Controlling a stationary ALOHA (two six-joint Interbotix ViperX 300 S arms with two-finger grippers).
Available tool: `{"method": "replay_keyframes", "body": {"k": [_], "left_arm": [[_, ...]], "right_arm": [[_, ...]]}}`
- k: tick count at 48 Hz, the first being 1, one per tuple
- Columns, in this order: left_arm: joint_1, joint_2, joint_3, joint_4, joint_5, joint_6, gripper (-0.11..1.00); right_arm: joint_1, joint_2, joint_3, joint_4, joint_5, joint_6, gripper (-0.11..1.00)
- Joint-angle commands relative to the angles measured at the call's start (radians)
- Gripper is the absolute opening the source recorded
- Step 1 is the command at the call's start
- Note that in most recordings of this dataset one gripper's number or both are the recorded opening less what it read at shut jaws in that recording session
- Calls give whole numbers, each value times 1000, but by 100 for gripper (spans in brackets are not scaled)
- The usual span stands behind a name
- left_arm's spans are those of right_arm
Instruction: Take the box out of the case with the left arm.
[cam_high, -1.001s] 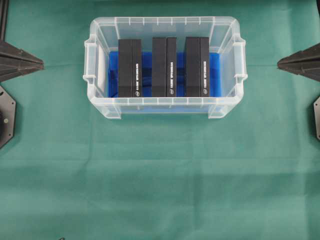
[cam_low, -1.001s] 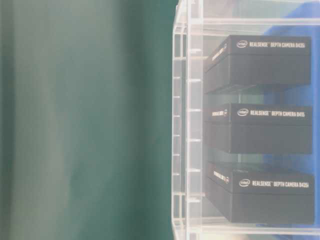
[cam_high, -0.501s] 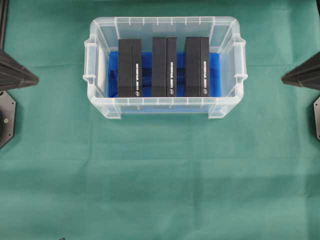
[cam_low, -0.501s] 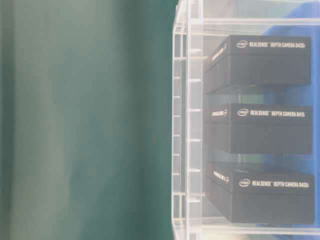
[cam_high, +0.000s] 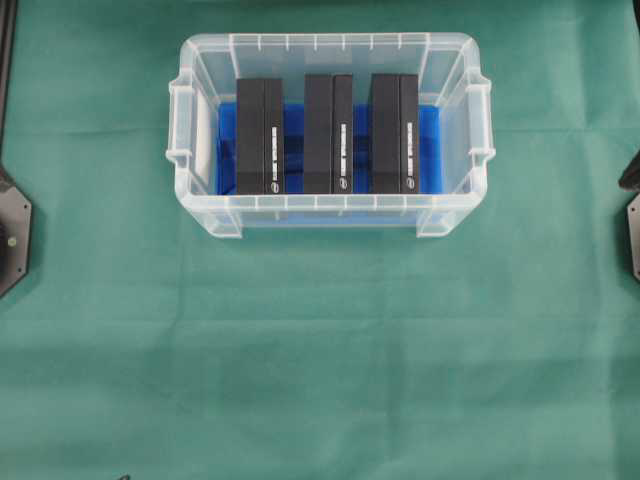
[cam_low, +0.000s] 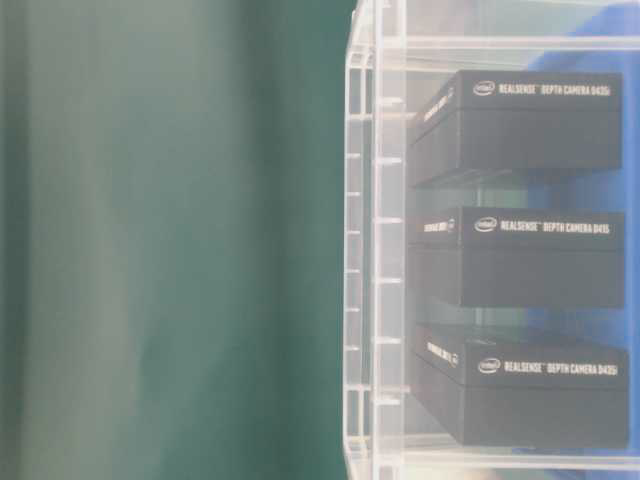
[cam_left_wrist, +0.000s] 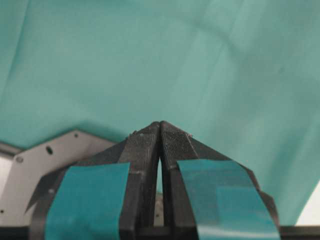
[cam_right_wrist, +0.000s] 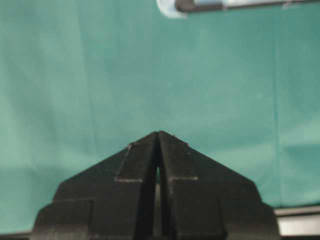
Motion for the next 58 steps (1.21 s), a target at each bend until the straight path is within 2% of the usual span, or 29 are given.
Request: {"method": "replay_keyframes", "body": {"k": [1, 9, 13, 17, 18, 23, 24, 26, 29, 32, 38, 52, 58], "left_arm": [[-3, 2, -26, 0, 6, -2, 1], [-2, 3, -29, -5, 18, -34, 1], [-3, 5, -37, -5, 29, -114, 1], [-3, 5, -43, -5, 40, -253, 1], [-3, 6, -44, -5, 46, -321, 1], [-3, 8, -44, -5, 67, -563, 1], [-3, 8, -44, -5, 77, -640, 1], [-3, 6, -44, -5, 87, -729, 1], [-2, 3, -43, -2, 101, -834, 1], [-3, -5, -41, 0, 107, -910, 1], [-3, -5, -40, 0, 103, -951, 1], [12, 17, -34, -2, 103, -948, 1], [12, 14, -23, -3, 95, -946, 5]], "right_arm": [[-2, -2, -28, 0, 6, 2, 0], [-2, 0, -28, -9, 8, 14, 0], [-2, 6, -28, -17, 18, 61, 0], [-2, 11, -28, -20, 31, 132, 0], [-2, 14, -26, -20, 35, 153, 0], [-2, 25, -28, -23, 72, 278, 0], [-2, 26, -28, -23, 81, 304, 0], [-2, 31, -28, -25, 100, 347, 0], [-2, 35, -28, -34, 127, 394, 0], [-2, 34, -26, -37, 137, 396, 0], [-2, 28, -26, -37, 138, 367, 0], [-2, 28, -28, -35, 138, 348, 0], [-2, 29, -28, -37, 138, 347, 0]]}}
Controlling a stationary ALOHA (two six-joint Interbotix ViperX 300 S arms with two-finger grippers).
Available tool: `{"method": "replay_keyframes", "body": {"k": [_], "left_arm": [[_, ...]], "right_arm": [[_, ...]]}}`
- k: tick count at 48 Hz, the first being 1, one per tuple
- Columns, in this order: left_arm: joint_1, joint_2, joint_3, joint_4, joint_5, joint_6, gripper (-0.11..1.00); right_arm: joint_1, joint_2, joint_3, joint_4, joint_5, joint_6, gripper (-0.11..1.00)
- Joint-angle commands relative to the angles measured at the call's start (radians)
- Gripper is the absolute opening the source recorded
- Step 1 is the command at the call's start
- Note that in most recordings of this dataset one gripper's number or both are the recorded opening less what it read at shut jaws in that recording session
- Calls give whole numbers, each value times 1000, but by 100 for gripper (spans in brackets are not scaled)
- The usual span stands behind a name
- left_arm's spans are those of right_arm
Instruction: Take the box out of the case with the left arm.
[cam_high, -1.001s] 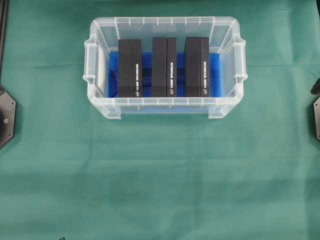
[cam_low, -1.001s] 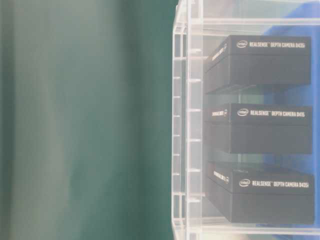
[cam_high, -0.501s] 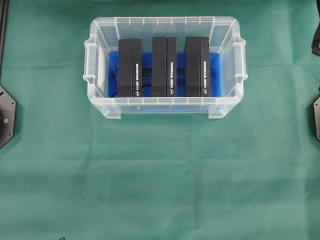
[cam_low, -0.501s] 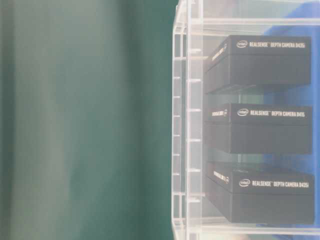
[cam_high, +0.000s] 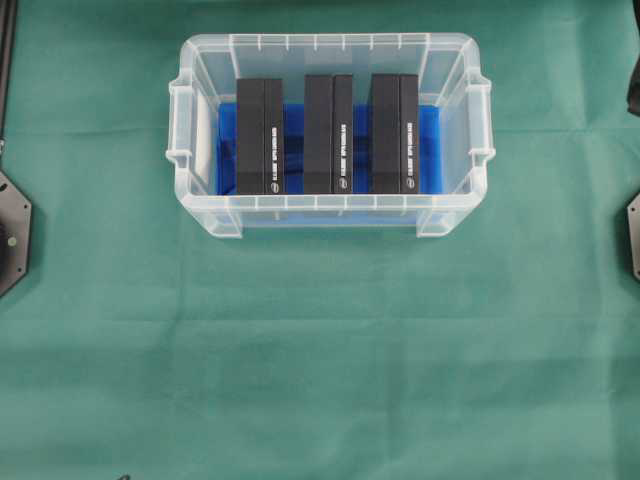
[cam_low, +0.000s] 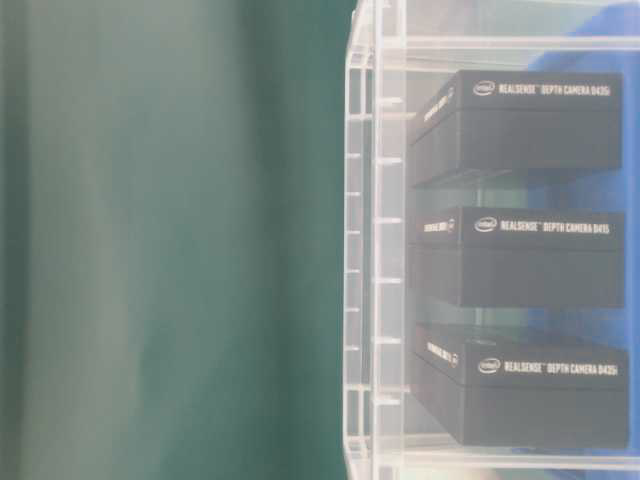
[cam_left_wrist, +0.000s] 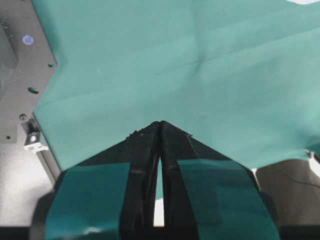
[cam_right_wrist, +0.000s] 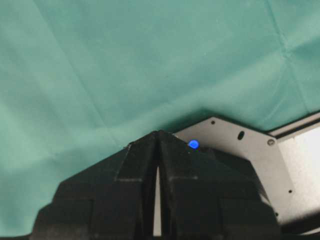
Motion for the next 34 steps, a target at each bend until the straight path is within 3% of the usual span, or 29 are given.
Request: {"method": "replay_keyframes", "body": {"k": [1, 8, 14, 18, 21, 34], "left_arm": [[3, 2, -3, 0, -12, 2, 6], [3, -12, 26, 0, -78, 8, 23], [3, -14, 41, 5, -112, 29, 54], [3, -8, 43, 5, -114, 75, 79], [3, -5, 44, 5, -112, 106, 92], [6, 6, 43, 6, -110, 114, 95]], "right_arm": [[-2, 2, -25, -2, 0, -2, 0], [-2, 2, -25, -2, 0, -2, 0], [-2, 3, -25, -2, 0, -2, 0], [-2, 3, -25, -2, 0, -2, 0], [-2, 3, -25, -2, 0, -2, 0], [-2, 8, -25, 0, 0, 0, 0]]}}
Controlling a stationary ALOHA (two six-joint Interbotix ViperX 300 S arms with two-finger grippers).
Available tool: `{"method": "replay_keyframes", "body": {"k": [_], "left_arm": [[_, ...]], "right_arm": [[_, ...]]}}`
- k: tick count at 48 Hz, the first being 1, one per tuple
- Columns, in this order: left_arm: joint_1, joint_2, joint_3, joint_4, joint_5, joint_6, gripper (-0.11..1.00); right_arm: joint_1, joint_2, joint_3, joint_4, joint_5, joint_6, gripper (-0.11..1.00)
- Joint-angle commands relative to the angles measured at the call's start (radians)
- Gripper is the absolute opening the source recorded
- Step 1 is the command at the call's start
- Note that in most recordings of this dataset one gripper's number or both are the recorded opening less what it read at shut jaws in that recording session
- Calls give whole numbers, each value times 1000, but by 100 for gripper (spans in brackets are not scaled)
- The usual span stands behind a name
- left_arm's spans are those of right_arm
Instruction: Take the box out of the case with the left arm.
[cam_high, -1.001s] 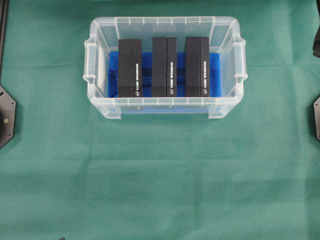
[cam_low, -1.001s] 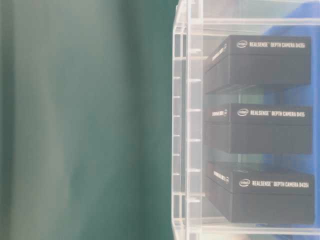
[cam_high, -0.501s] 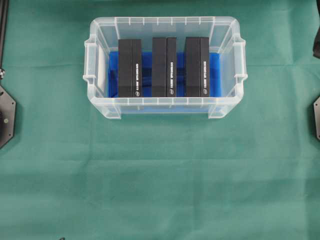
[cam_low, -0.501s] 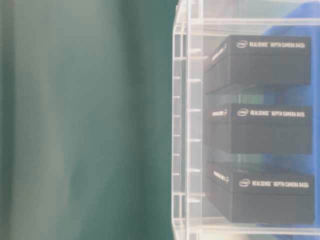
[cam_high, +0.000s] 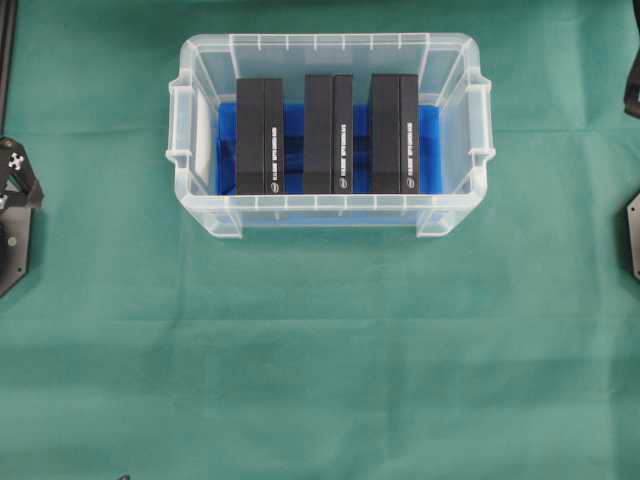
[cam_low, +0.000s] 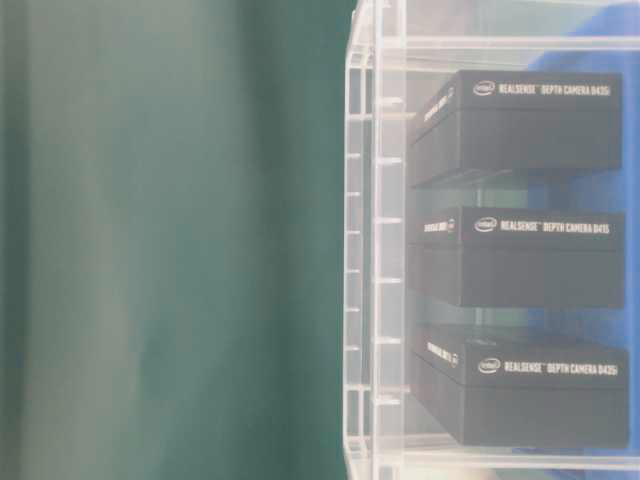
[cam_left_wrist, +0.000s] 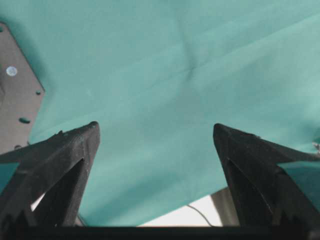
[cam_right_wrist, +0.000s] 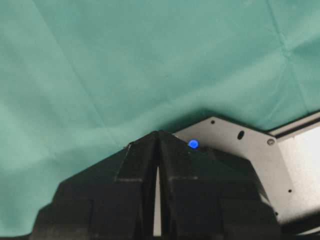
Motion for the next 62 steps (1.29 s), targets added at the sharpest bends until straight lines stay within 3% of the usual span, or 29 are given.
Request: {"method": "replay_keyframes", "body": {"k": [1, 10, 19, 46, 62], "left_arm": [[6, 6, -12, 5, -5, -3, 94], [34, 6, -12, 11, -3, -2, 94], [109, 6, -9, 12, 8, 21, 94], [416, 66, -29, 5, 28, 316, 94], [440, 74, -32, -3, 28, 325, 94]], "right_arm": [[-2, 3, -26, 0, 0, 0, 0], [-2, 6, -25, -2, 0, 2, 0], [-2, 9, -25, -2, 0, 3, 0], [-2, 18, -25, -3, 0, 8, 0], [-2, 21, -25, -5, 0, 6, 0]]}}
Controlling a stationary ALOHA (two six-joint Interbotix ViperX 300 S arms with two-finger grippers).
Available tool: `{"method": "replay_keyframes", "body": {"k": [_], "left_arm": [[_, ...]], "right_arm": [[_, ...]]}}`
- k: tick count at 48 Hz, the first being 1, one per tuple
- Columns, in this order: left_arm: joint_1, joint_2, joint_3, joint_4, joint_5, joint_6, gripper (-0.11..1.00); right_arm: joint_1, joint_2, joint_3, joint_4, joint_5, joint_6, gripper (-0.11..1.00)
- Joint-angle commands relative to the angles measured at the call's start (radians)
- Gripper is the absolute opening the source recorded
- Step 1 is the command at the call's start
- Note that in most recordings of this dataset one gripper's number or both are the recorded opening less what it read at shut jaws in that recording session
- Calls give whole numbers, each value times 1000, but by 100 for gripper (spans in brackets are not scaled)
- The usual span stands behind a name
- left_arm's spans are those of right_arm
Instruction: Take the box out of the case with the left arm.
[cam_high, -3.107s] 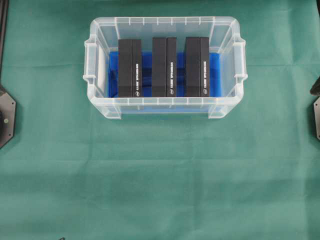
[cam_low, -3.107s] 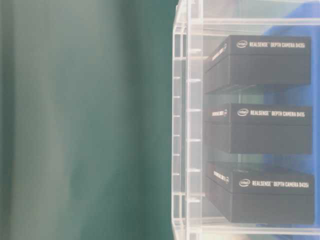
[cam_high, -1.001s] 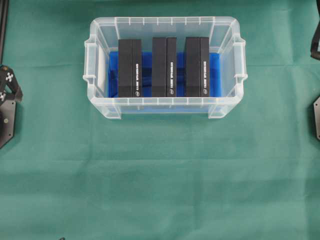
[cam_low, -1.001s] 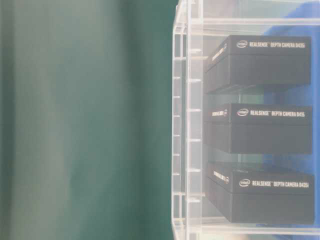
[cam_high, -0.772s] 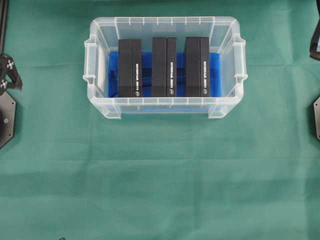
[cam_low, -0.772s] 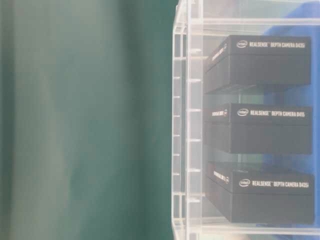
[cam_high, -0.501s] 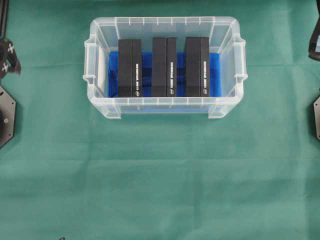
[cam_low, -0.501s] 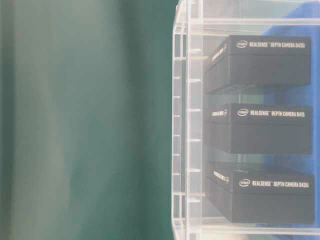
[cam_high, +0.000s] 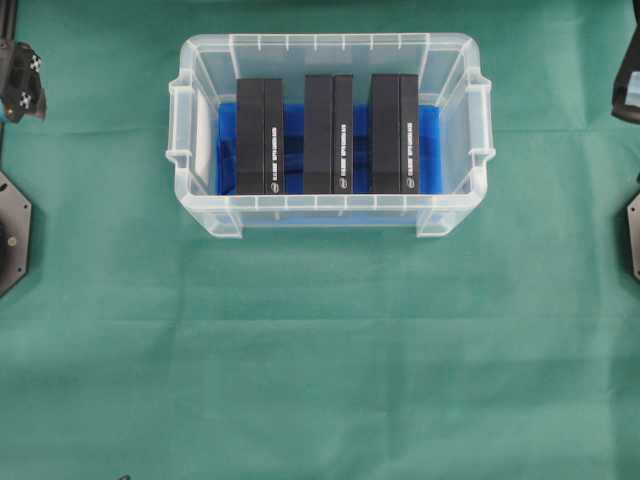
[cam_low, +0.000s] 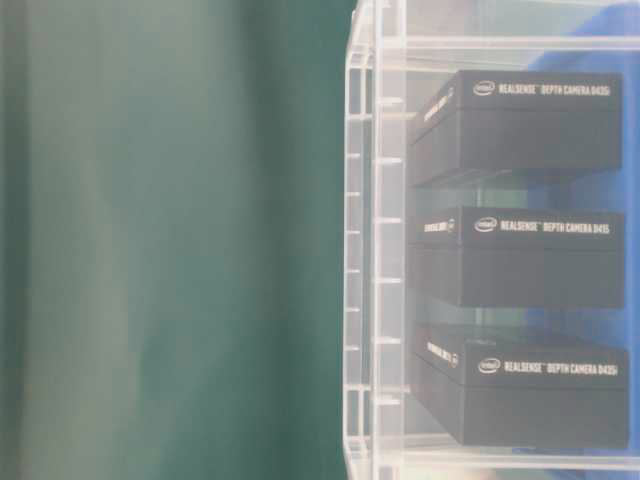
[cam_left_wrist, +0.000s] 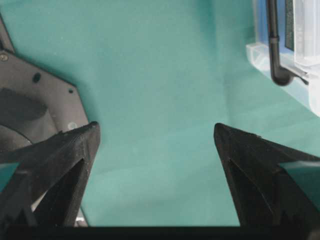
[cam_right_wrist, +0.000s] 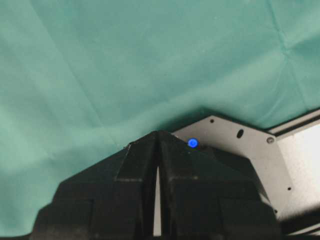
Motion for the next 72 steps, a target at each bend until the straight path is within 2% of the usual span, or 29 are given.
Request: {"method": "replay_keyframes", "body": {"k": [1, 29, 40, 56, 72], "left_arm": [[3, 0, -25, -3, -3, 2, 94], [2, 11, -28, -11, -8, -9, 94], [-34, 94, -75, -14, -15, -37, 94], [-112, 302, -239, -12, -86, -149, 94], [-186, 543, -472, -8, -97, -229, 94]], "right_arm": [[-2, 0, -25, -3, 0, 2, 0], [-2, 0, -25, -3, 2, 2, 0], [-2, 0, -25, -3, 2, 2, 0], [-2, 3, -25, -8, 5, 3, 0], [-2, 37, -26, -17, 5, -2, 0]]}}
